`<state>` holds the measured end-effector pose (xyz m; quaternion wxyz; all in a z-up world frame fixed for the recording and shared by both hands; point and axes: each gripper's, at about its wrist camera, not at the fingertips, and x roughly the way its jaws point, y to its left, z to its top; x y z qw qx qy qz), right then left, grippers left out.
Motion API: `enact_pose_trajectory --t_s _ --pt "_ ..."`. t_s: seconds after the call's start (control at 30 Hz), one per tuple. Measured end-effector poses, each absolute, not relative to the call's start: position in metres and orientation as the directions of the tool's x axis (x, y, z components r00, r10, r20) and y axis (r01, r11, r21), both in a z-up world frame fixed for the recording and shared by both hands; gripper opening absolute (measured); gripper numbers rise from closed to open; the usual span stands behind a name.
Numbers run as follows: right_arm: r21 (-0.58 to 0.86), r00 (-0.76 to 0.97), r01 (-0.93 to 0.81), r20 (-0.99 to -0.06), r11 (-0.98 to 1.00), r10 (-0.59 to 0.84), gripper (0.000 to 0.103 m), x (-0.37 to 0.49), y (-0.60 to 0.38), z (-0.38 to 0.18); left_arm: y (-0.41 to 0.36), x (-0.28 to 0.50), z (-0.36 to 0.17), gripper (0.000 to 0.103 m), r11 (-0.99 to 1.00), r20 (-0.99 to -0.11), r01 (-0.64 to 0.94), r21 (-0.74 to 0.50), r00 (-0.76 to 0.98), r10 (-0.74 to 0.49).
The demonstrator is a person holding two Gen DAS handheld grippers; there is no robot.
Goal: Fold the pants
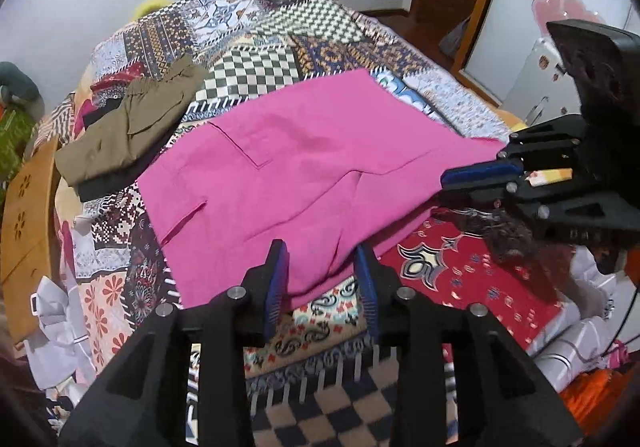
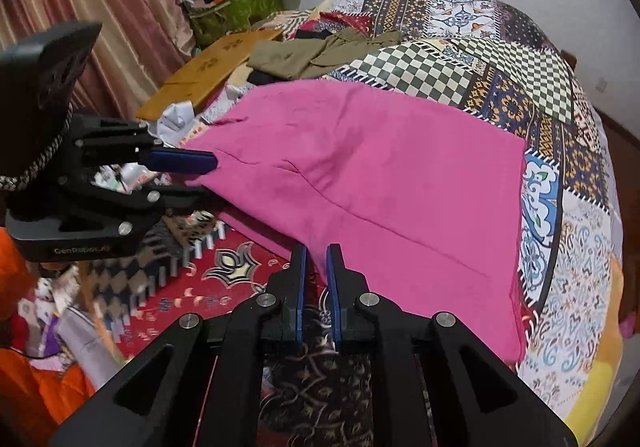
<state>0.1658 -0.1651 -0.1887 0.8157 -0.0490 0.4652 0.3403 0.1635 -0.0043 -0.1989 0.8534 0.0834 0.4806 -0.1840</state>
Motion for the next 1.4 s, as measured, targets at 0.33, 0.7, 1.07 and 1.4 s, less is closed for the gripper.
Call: enact_pose_trajectory --t_s 0.33,0.7,1.07,1.4 --pt "0.341 0.417 -0.52 -0.699 0.783 0.582 0.035 0.188 -0.172 -0.159 0.029 0.196 -0.168 0.035 0.969 -0.812 0.222 -0.112 0.541 -0.218" --pt "0.341 0.307 -0.484 -0.796 0.806 0.522 0.035 0.2 -0.159 -0.213 0.035 0.21 -0.229 0.044 0.978 -0.886 0.171 -0.123 0.425 -0.186" --pt "0.287 0.392 -0.373 -0.813 0.883 0.43 0.035 0.188 -0.225 -0.218 0.057 0.18 -0.228 0.064 0.987 -0.871 0.146 -0.072 0.472 -0.134" --pt "0.285 0.416 -0.272 -0.827 0.919 0.38 0.037 0.18 -0.263 -0.225 0.069 0.168 -0.227 0.068 0.989 -0.858 0.124 -0.076 0.497 -0.128"
